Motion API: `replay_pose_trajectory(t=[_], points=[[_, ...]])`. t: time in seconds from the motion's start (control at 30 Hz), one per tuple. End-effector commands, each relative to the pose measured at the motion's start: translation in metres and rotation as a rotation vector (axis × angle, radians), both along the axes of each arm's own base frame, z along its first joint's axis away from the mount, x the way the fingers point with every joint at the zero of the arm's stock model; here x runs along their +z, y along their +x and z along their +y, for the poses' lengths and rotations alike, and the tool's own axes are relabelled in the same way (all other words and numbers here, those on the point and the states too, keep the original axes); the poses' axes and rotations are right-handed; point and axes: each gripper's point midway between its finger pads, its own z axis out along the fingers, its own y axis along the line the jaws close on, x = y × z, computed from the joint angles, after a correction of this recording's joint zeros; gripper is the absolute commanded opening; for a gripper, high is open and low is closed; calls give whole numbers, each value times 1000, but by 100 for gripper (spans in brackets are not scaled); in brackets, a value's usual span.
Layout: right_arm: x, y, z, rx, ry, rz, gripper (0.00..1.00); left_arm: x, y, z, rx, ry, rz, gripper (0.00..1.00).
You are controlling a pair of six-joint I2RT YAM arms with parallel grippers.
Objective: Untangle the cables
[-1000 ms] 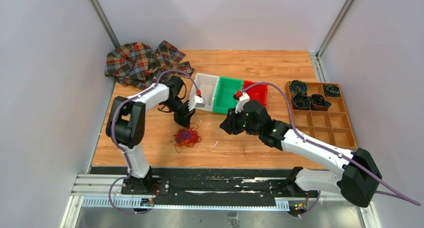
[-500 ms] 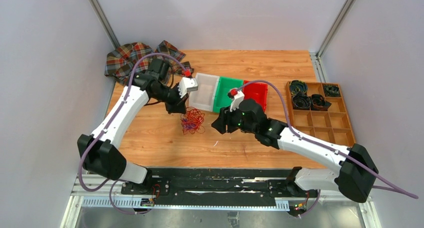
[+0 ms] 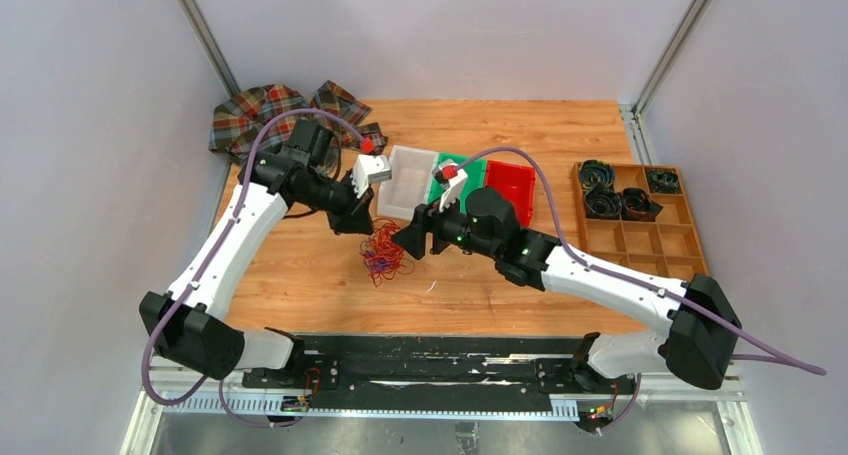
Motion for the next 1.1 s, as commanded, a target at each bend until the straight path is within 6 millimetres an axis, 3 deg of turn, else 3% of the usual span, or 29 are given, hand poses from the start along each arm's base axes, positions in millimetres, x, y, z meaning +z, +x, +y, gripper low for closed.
replay_pose_trajectory(t=[0.0,0.23,0.3,0.4,0.47,0.57,0.6,0.67,0.7,0.77,0.9,1.07], points=[[26,-2,20,47,59,-65,66,23,-16,-9,-14,-81,-2,1],[39,3,34,78,75,-100,60,29,-26,-10,-43,-102,12,1],[41,3,37,87,78,-104,49,26,-27,-9,-49,-95,21,1],[44,1,38,101,88,-111,18,19,-29,-7,-56,-76,28,1],[46,-1,36,105,95,-114,2,14,-27,-4,-59,-56,23,1],[46,-4,32,104,99,-118,1,7,-26,-1,-63,-31,19,2],[46,-4,30,102,100,-118,0,5,-25,0,-64,-22,18,8],[48,-6,28,99,105,-119,1,0,-21,4,-59,9,9,43],[48,-7,27,103,106,-118,0,-2,-19,6,-55,23,4,55],[48,-11,27,120,99,-108,1,-2,-18,8,-59,35,-13,67],[42,-21,33,185,83,-67,1,10,-18,4,-90,5,-61,71],[40,-24,39,208,92,-35,0,18,-25,-4,-134,-59,-69,66]])
